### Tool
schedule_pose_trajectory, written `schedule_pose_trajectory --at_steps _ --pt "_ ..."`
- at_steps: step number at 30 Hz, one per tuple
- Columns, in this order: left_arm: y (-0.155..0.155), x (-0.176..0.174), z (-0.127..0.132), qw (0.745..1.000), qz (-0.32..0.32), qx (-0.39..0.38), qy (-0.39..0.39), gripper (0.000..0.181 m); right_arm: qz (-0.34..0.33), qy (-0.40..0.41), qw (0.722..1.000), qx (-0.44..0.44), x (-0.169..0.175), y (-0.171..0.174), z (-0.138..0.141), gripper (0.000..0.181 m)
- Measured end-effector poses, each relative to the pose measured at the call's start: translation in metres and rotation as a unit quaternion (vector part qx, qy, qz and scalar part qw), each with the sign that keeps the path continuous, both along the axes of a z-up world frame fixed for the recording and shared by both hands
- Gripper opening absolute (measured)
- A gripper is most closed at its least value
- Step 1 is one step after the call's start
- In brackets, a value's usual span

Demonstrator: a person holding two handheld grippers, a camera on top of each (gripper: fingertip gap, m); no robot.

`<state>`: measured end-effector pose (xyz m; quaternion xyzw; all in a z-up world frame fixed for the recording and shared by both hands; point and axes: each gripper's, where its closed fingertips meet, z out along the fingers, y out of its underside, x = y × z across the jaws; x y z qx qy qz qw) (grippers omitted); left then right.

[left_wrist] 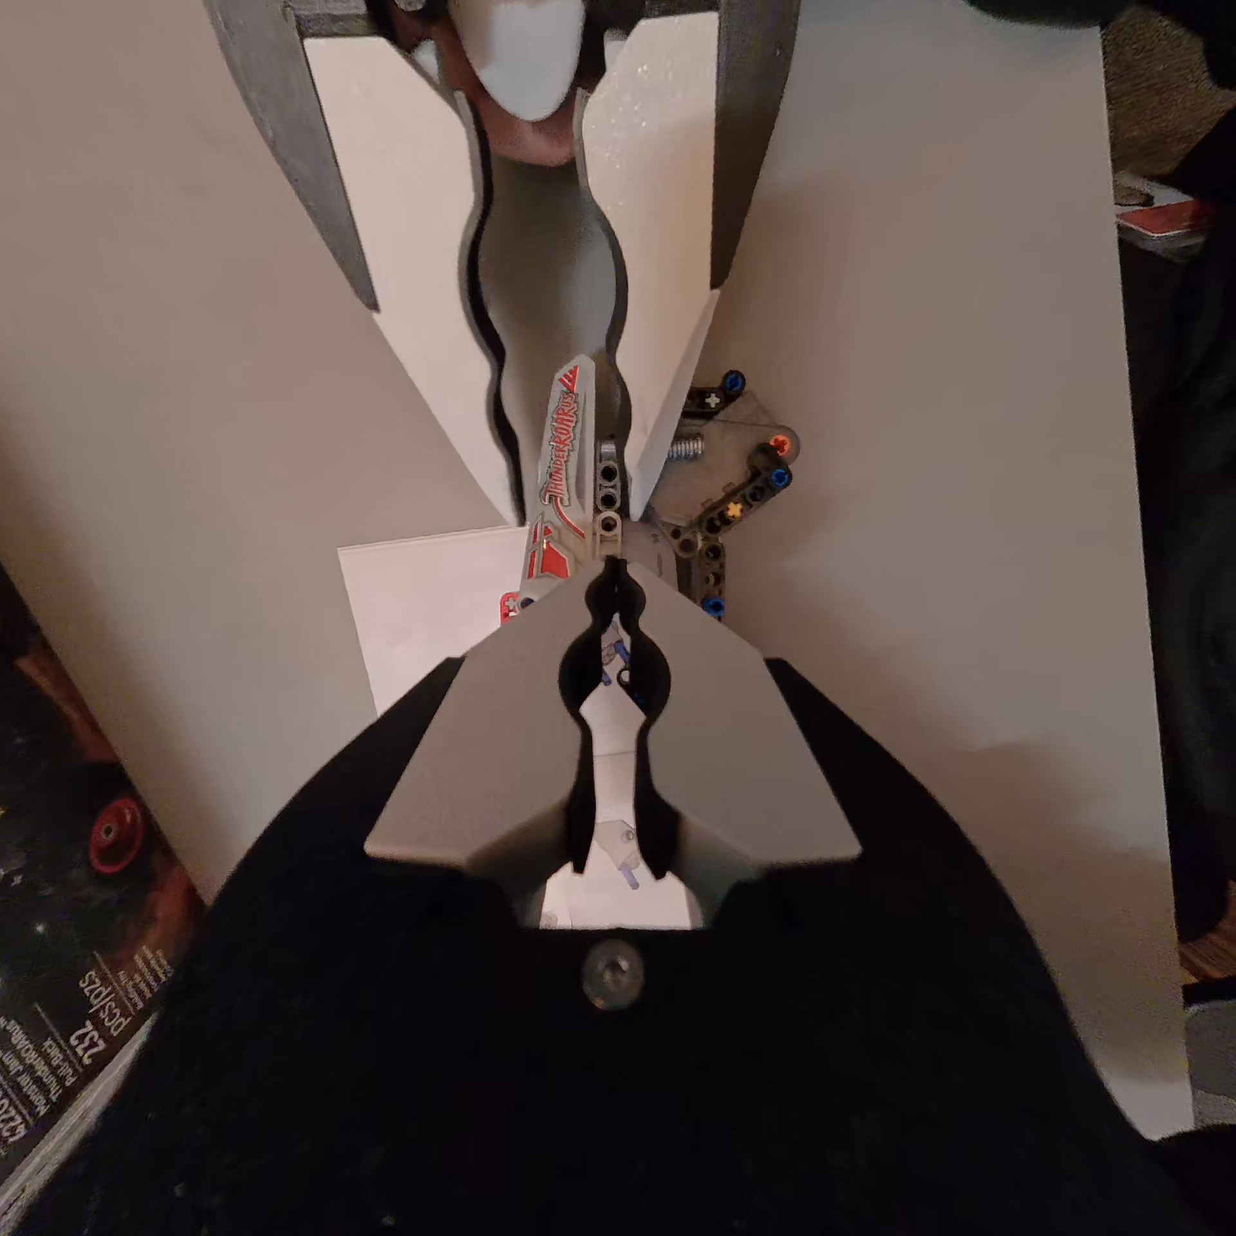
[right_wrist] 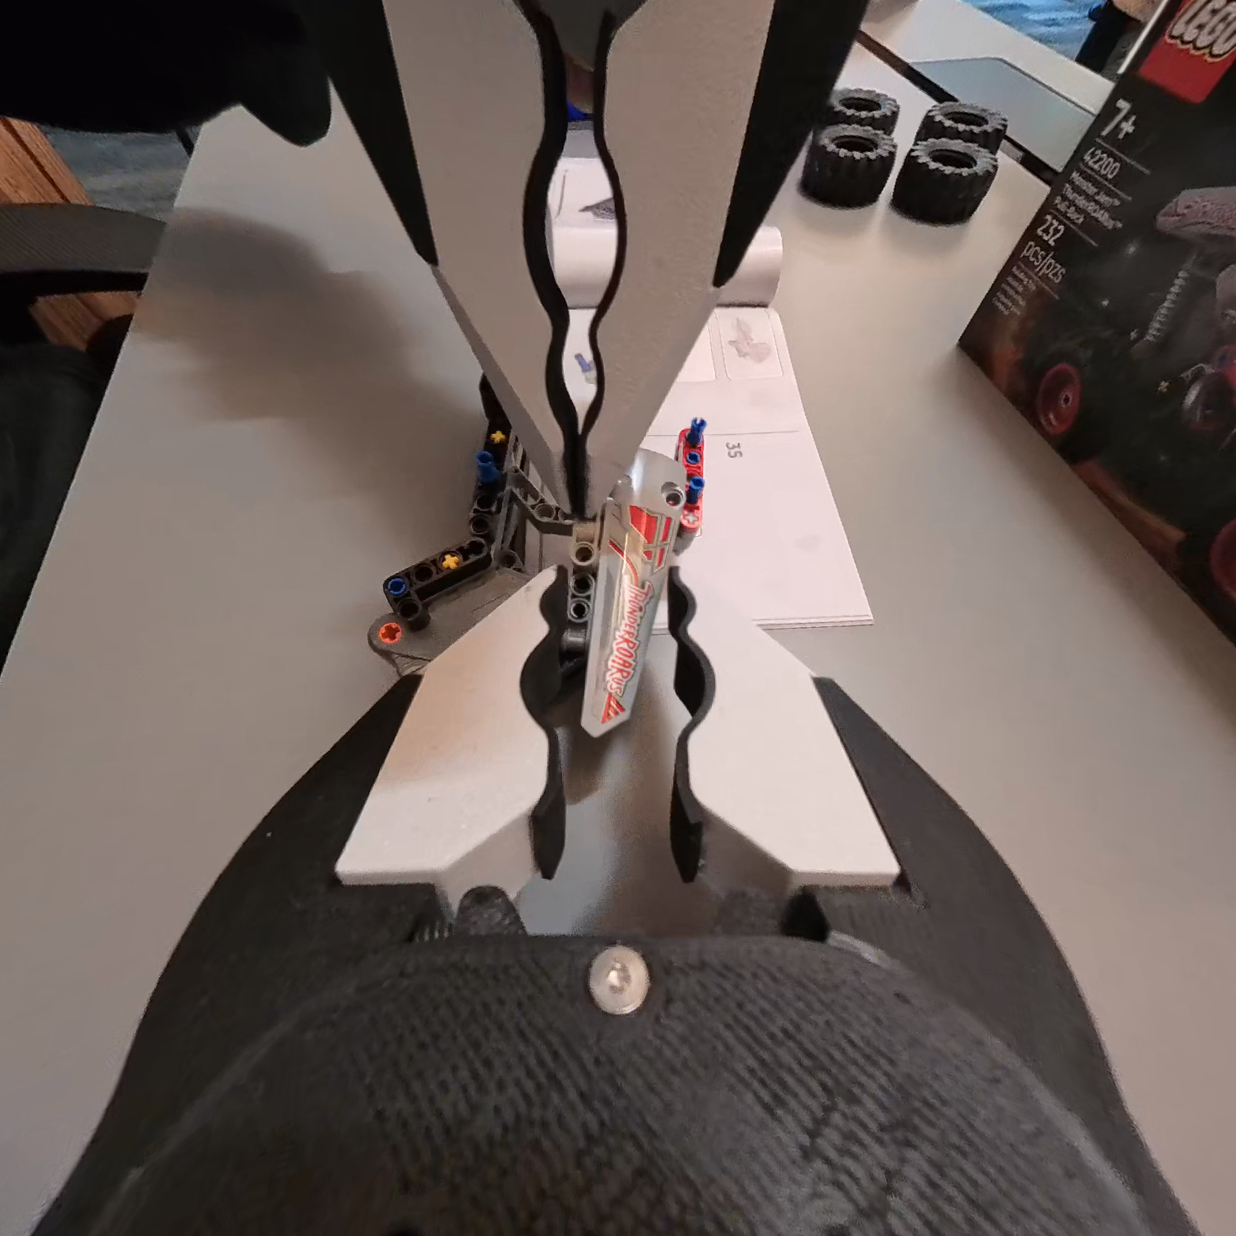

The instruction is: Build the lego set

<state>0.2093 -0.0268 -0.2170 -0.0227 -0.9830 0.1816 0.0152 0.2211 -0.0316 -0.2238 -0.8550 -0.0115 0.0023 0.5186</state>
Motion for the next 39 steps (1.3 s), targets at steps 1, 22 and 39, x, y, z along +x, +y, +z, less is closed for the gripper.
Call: schedule_pose_trajectory --at_steps 1,22,39 --pt "0.0 0.001 0.0 1.0 0.002 -0.002 -0.002 0.0 -0.001 -0.002 1.0 -0.001 0.0 0.001 0.0 0.027" --pt "-0.001 -0.001 0.001 0.994 0.042 -0.09 0.035 0.0 0.002 0.002 1.0 -0.004 -0.005 -0.003 -0.001 0.033" --pt "0.0 0.001 0.002 0.988 0.033 -0.144 0.044 0.0 -0.018 -0.003 1.0 0.015 0.001 0.006 0.005 0.025"
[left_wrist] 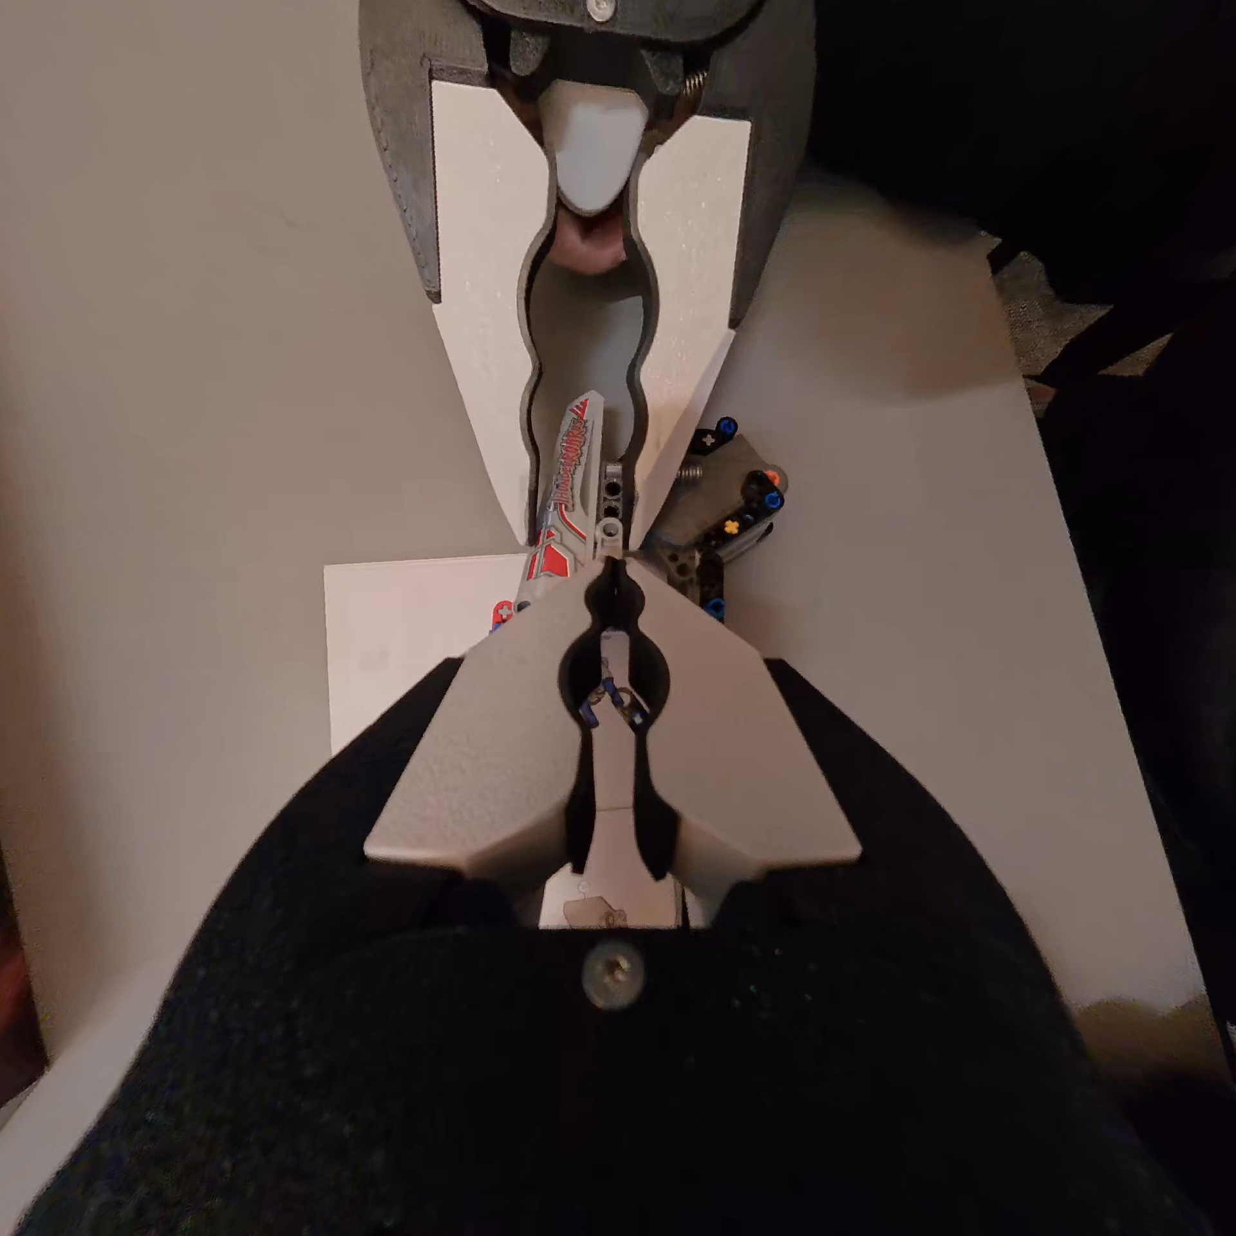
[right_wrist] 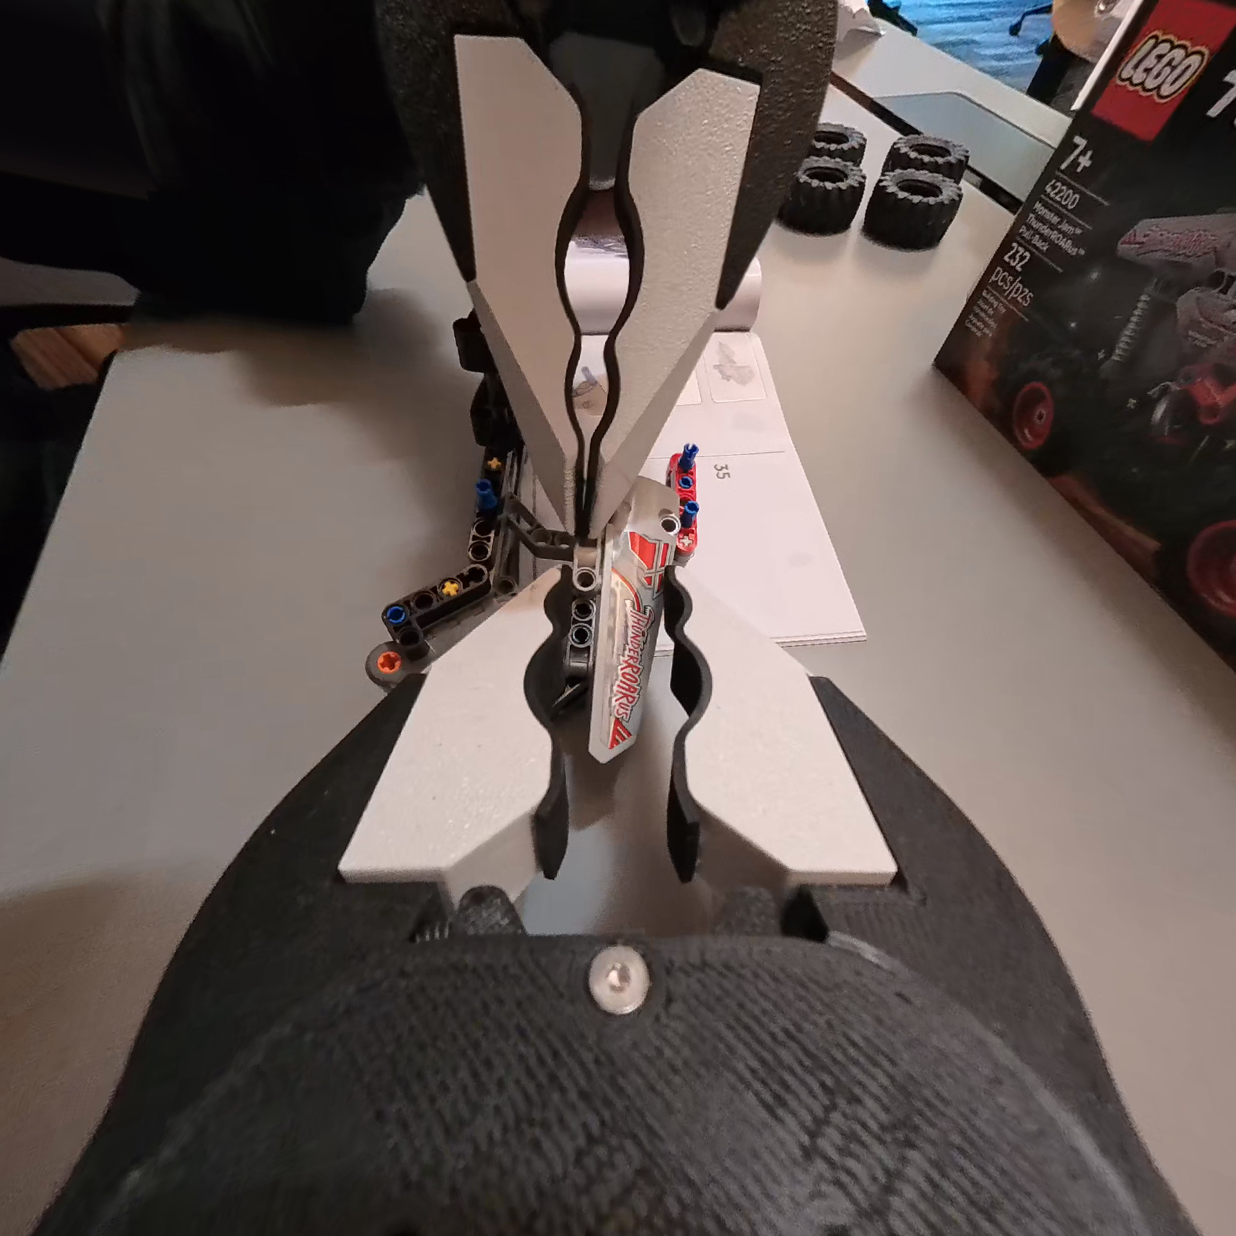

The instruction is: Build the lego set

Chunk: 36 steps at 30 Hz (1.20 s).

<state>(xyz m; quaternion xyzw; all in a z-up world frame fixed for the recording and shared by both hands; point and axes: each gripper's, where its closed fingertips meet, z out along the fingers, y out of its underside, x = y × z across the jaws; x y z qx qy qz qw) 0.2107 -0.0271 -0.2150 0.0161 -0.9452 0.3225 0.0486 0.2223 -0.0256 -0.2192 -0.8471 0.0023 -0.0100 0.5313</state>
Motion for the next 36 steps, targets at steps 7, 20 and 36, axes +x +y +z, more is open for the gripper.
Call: schedule_pose_trajectory --at_steps 7,20,36 --pt "0.007 0.013 0.02 0.998 0.002 -0.039 -0.044 0.0 0.008 -0.004 1.0 0.001 -0.003 0.0 0.0 0.024" --pt "0.006 0.004 0.003 0.993 -0.045 0.024 -0.103 0.0 0.008 -0.014 1.0 0.001 -0.003 0.0 0.0 0.024" --pt "0.005 0.001 0.0 0.985 -0.095 0.105 -0.103 0.0 0.008 -0.012 1.0 0.0 -0.003 0.0 0.0 0.023"
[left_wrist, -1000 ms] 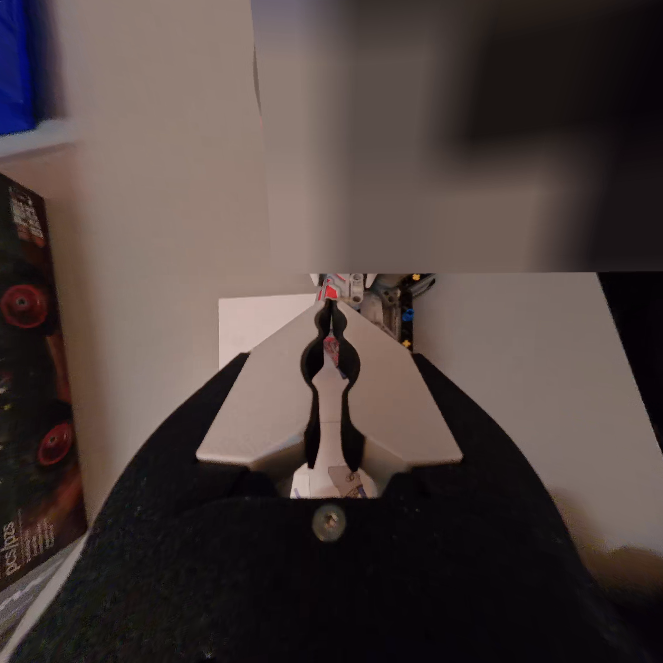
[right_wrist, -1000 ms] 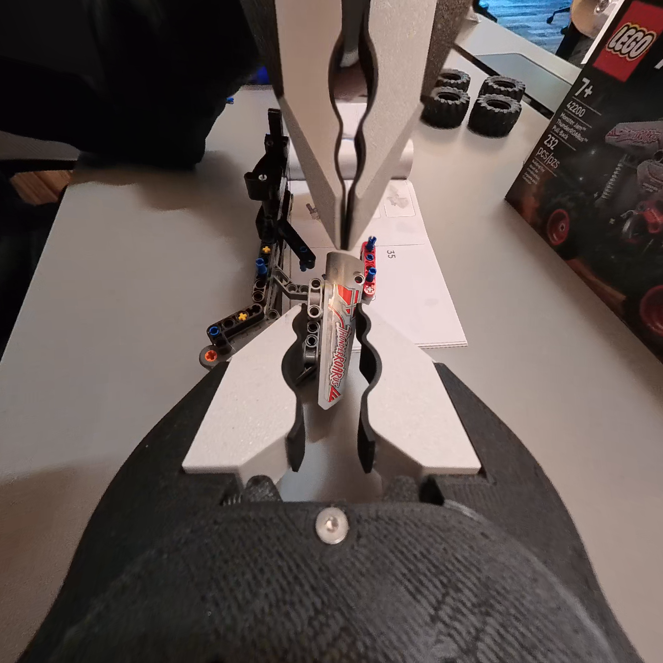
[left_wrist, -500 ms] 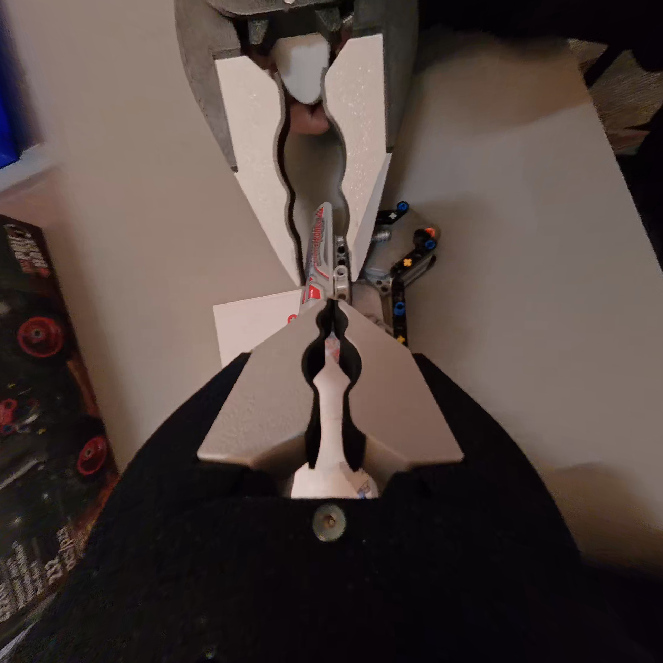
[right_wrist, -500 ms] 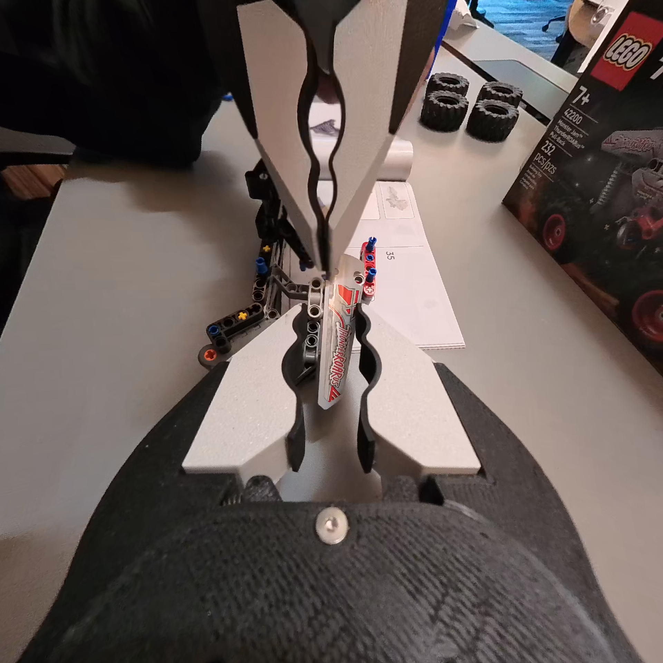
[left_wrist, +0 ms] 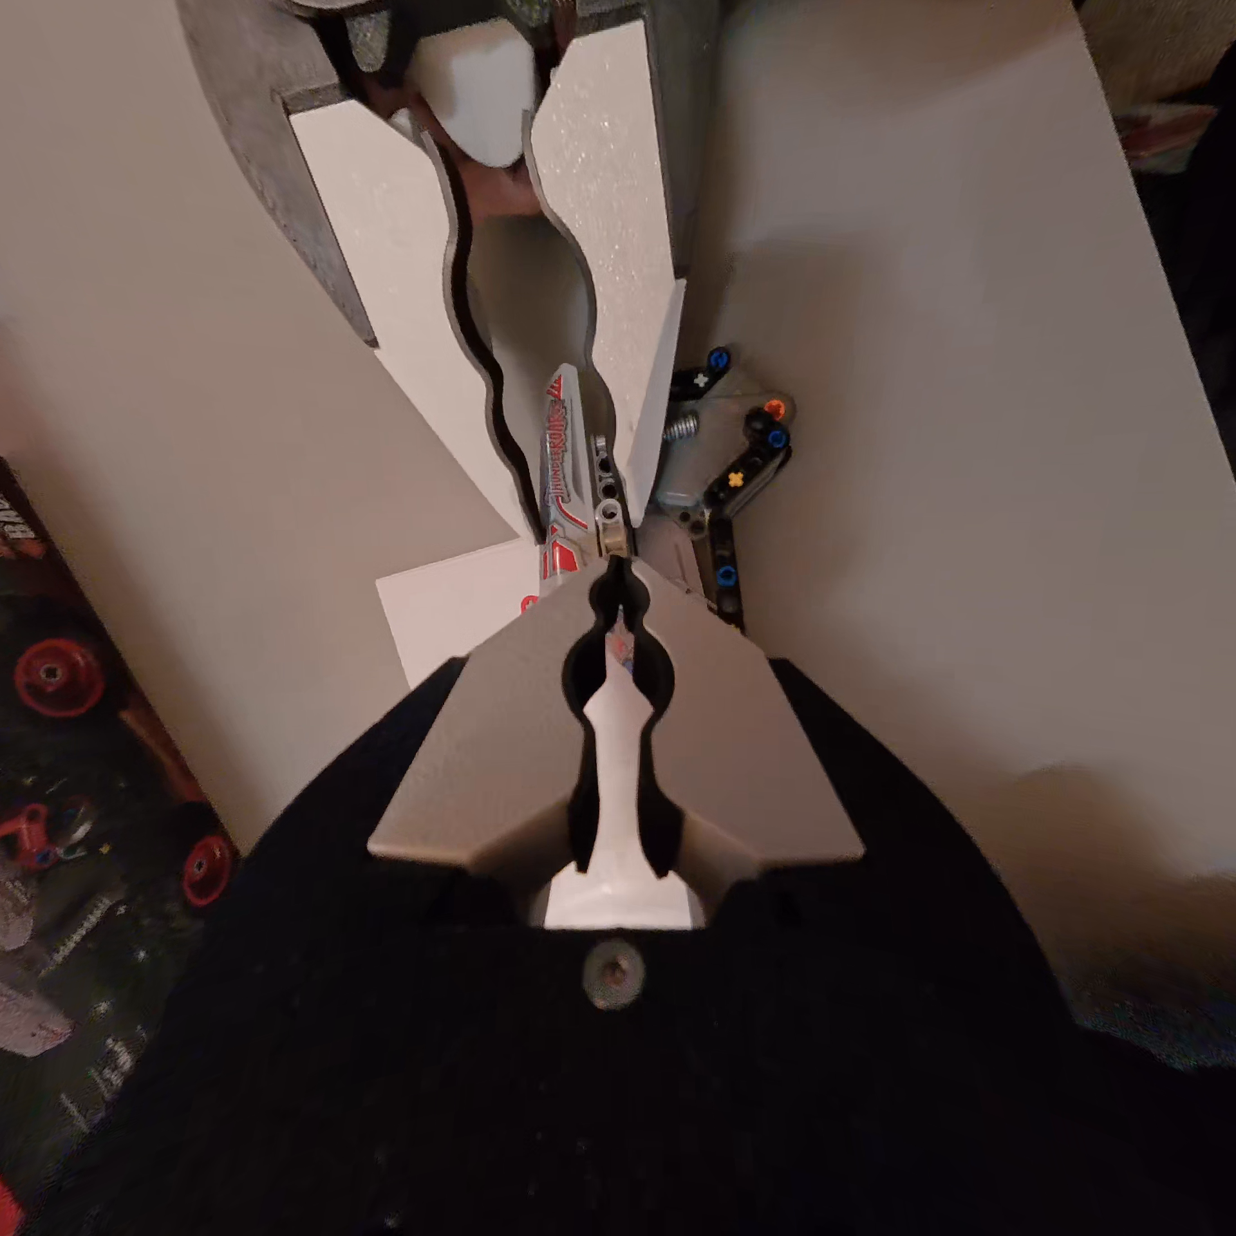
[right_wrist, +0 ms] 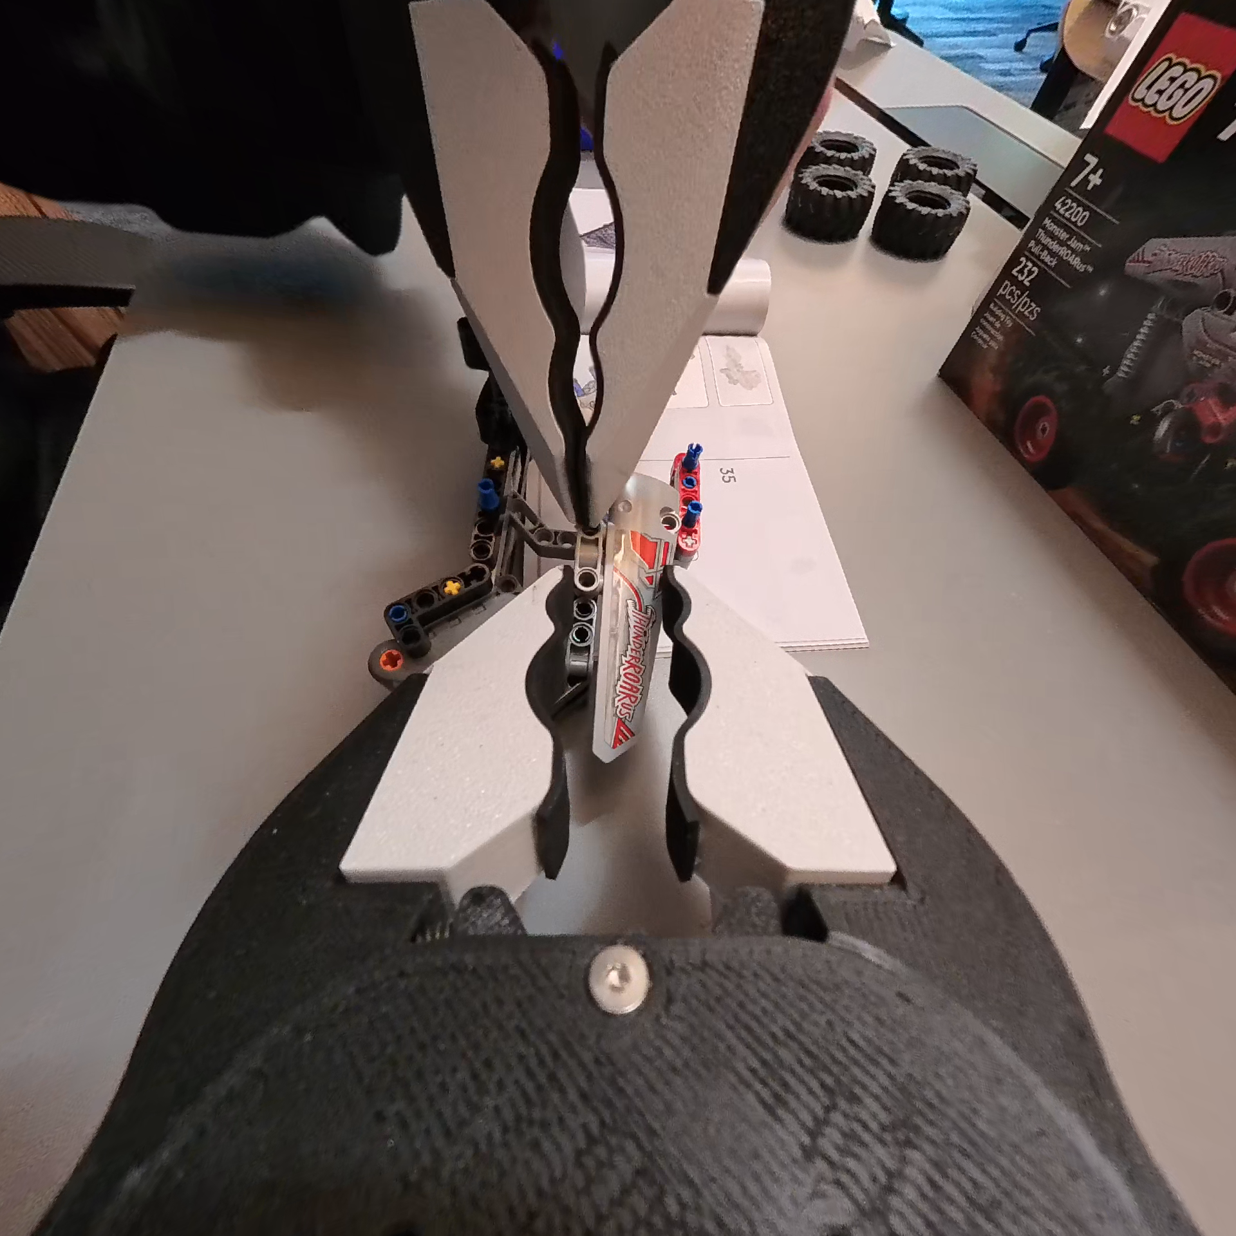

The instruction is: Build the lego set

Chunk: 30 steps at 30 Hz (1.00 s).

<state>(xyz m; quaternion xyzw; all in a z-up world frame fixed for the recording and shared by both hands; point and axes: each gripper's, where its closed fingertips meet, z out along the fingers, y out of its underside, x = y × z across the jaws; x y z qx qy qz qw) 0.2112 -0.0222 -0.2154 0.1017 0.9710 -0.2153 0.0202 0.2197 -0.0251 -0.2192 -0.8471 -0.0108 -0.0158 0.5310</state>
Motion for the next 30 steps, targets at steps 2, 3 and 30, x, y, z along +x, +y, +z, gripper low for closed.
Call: schedule_pose_trajectory --at_steps 2,3,30 --pt "0.001 0.0 -0.001 1.0 0.004 0.026 0.002 0.0 -0.001 0.0 1.0 0.0 0.0 0.0 0.0 0.024" --pt "0.001 -0.001 -0.001 0.999 0.003 0.037 0.004 0.0 0.0 0.001 1.0 0.0 0.0 0.0 0.0 0.024" --pt "0.001 0.007 0.011 0.998 0.039 0.054 0.007 0.0 -0.001 0.002 1.0 -0.003 -0.001 -0.001 -0.001 0.023"
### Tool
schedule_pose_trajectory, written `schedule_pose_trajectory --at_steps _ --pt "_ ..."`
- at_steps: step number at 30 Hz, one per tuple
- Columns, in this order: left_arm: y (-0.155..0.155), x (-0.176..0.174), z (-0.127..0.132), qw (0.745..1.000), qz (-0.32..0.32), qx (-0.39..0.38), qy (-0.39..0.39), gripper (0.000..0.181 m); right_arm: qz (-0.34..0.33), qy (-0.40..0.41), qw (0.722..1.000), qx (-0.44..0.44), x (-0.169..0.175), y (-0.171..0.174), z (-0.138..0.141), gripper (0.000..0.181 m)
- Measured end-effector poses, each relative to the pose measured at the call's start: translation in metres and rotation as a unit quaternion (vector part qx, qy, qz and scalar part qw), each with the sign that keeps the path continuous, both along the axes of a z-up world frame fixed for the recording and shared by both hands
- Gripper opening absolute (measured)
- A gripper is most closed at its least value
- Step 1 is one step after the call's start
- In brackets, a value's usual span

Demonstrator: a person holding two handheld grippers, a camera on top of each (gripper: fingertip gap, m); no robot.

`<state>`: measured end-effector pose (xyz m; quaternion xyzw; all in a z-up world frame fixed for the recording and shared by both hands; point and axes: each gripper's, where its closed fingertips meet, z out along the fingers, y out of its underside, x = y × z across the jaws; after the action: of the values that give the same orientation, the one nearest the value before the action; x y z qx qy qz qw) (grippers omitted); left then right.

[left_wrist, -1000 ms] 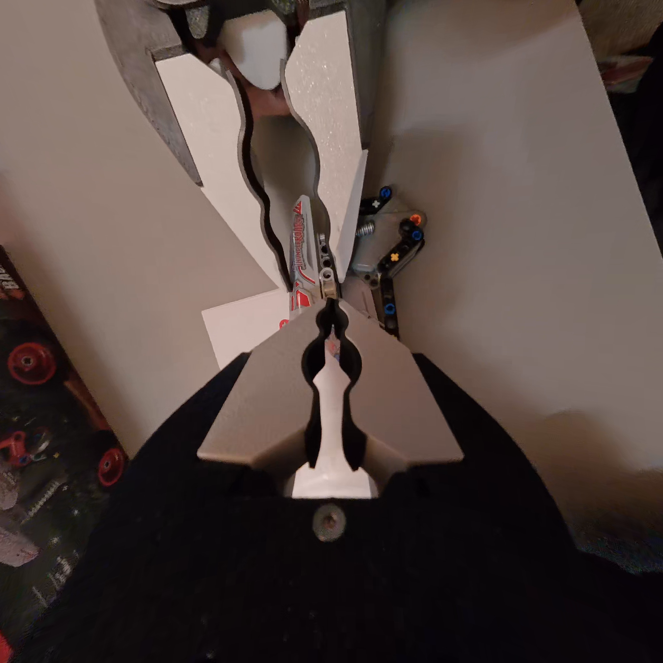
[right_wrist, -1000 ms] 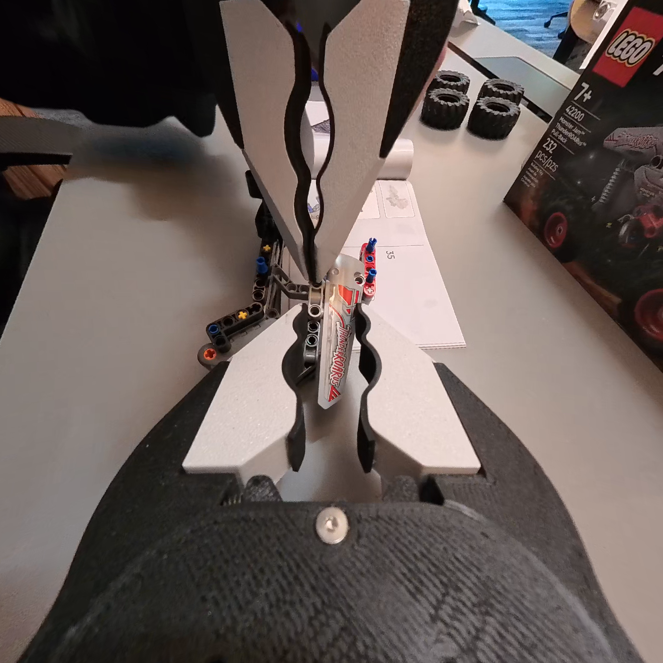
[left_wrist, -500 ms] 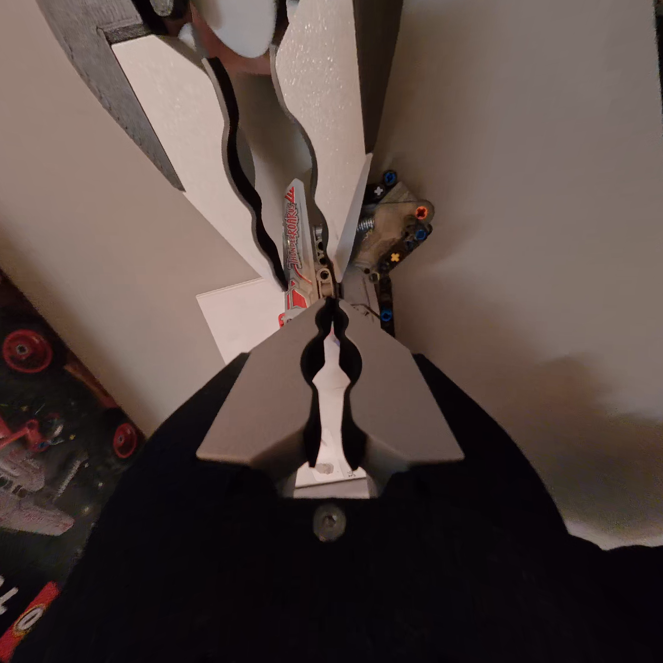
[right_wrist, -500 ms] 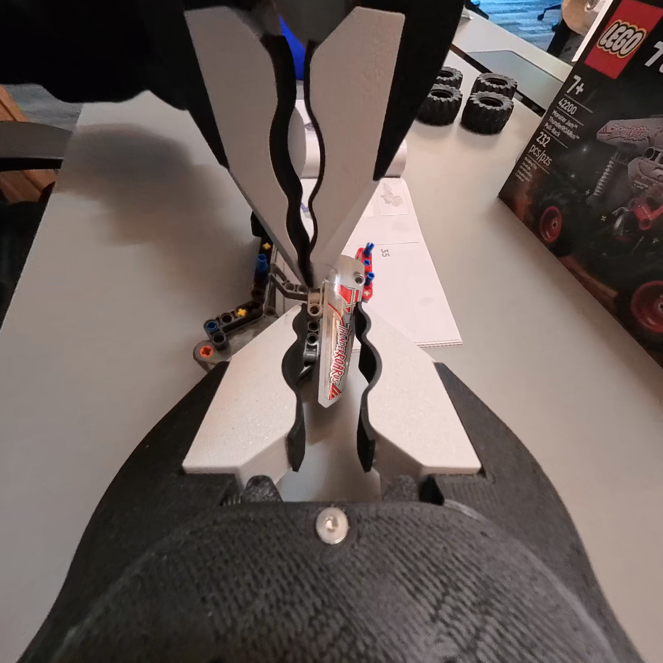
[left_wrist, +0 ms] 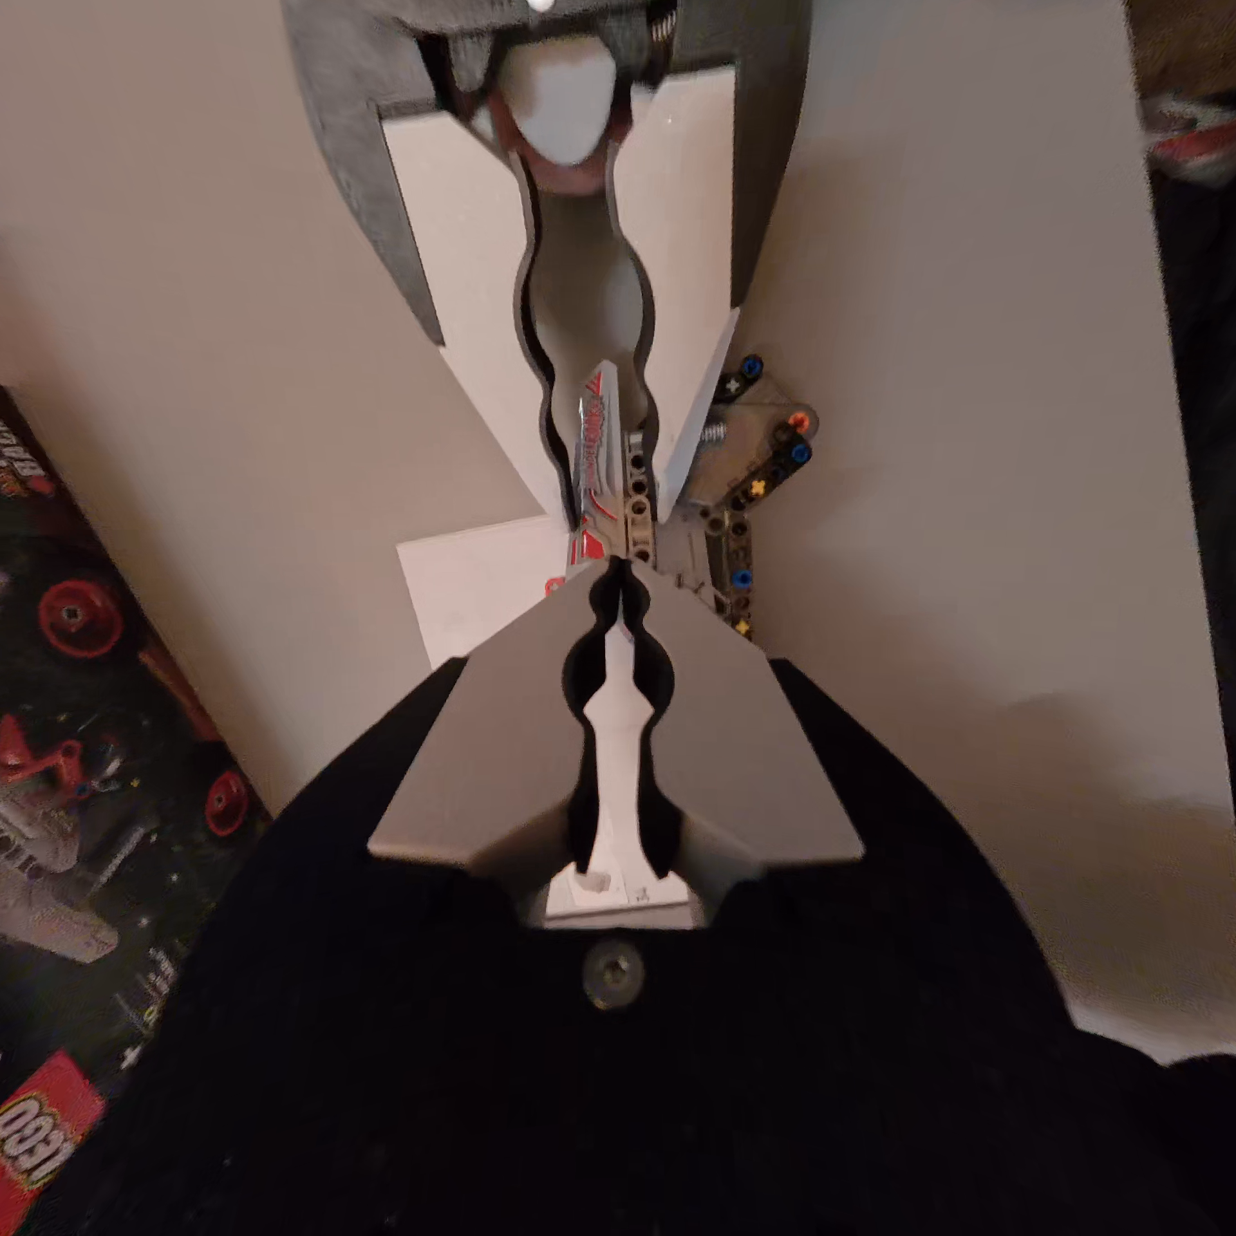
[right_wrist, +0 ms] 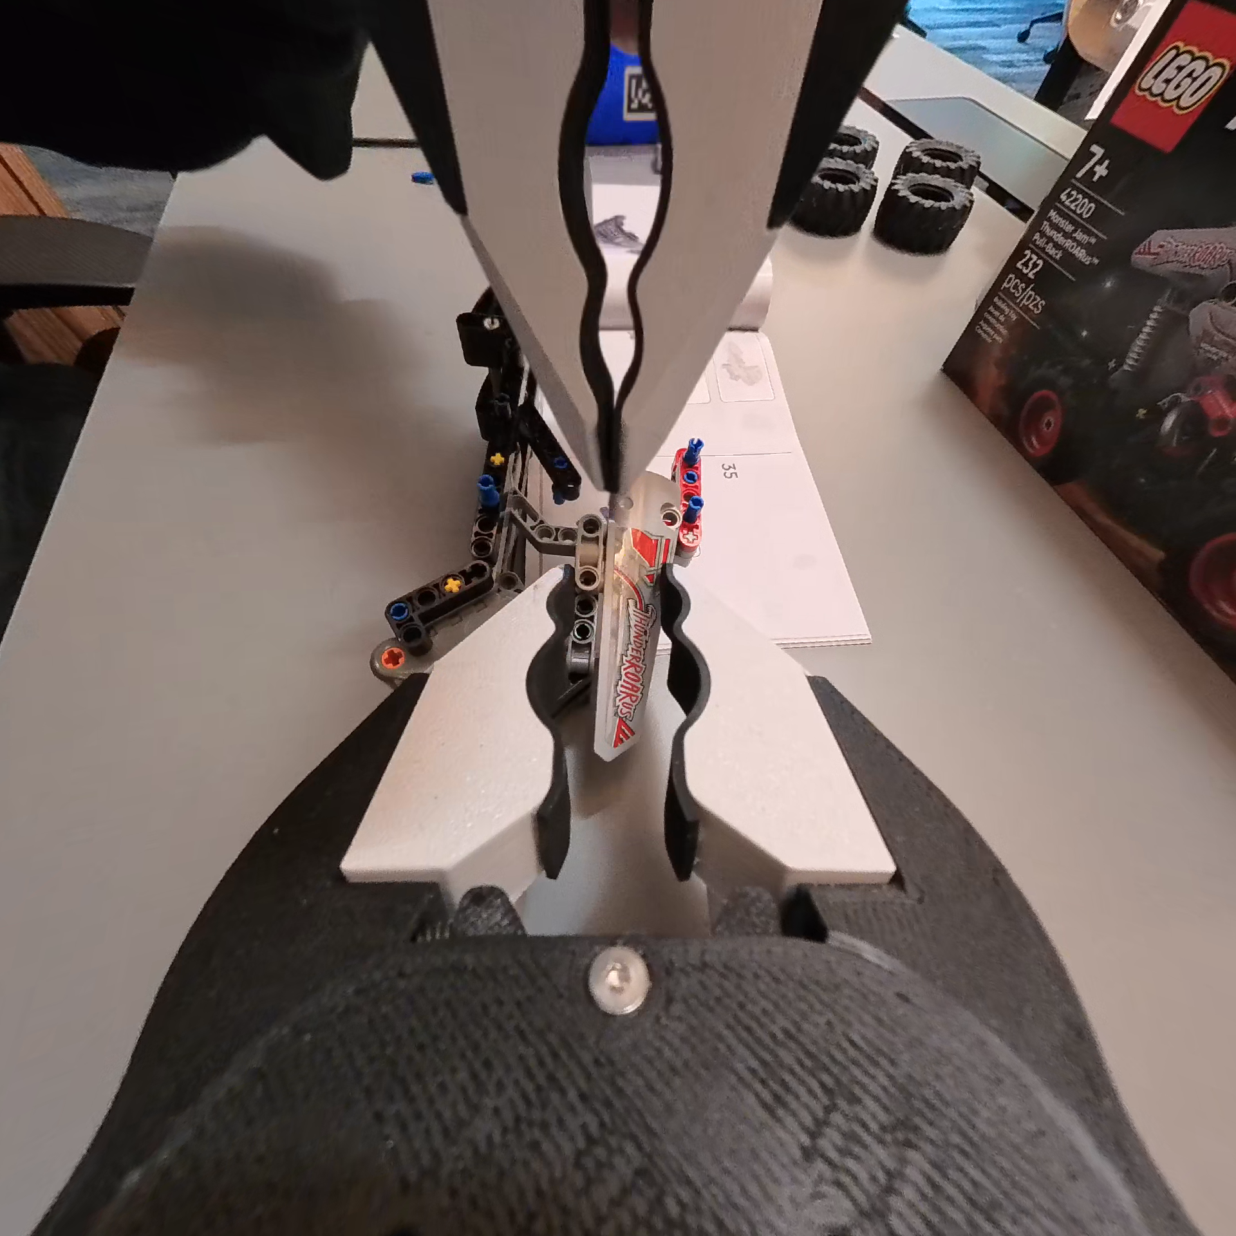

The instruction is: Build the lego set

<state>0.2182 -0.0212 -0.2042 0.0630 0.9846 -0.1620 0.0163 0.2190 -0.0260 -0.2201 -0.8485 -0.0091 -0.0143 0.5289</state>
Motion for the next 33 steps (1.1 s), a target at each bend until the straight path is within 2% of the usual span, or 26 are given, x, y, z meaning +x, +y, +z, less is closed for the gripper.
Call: schedule_pose_trajectory --at_steps 5,14,18,20,25,29,33 --pt "0.005 0.003 -0.012 0.999 -0.01 0.048 -0.02 0.0 -0.002 -0.001 1.0 -0.001 0.001 0.0 0.0 0.023" --pt "0.008 0.004 -0.02 0.996 -0.011 0.094 0.004 0.0 0.002 -0.007 1.0 -0.005 -0.001 0.002 -0.002 0.018" --pt "-0.003 -0.015 -0.013 0.997 -0.051 0.063 0.012 0.0 0.001 -0.01 1.0 -0.004 -0.001 0.001 -0.001 0.017" --pt "-0.002 -0.012 -0.014 0.997 -0.047 0.066 -0.006 0.0 0.003 -0.006 1.0 -0.004 -0.002 0.002 -0.001 0.018" --pt "-0.009 -0.009 -0.002 0.999 -0.031 -0.005 0.017 0.0 0.008 -0.01 1.0 -0.004 -0.003 0.002 -0.001 0.017" --pt "-0.002 -0.008 -0.015 0.999 -0.03 0.021 0.022 0.0 0.008 -0.012 1.0 -0.004 -0.004 0.002 -0.001 0.017" --pt "-0.002 -0.01 -0.017 0.999 -0.031 0.026 0.022 0.0 0.008 -0.014 1.0 -0.004 -0.004 0.002 -0.001 0.017"
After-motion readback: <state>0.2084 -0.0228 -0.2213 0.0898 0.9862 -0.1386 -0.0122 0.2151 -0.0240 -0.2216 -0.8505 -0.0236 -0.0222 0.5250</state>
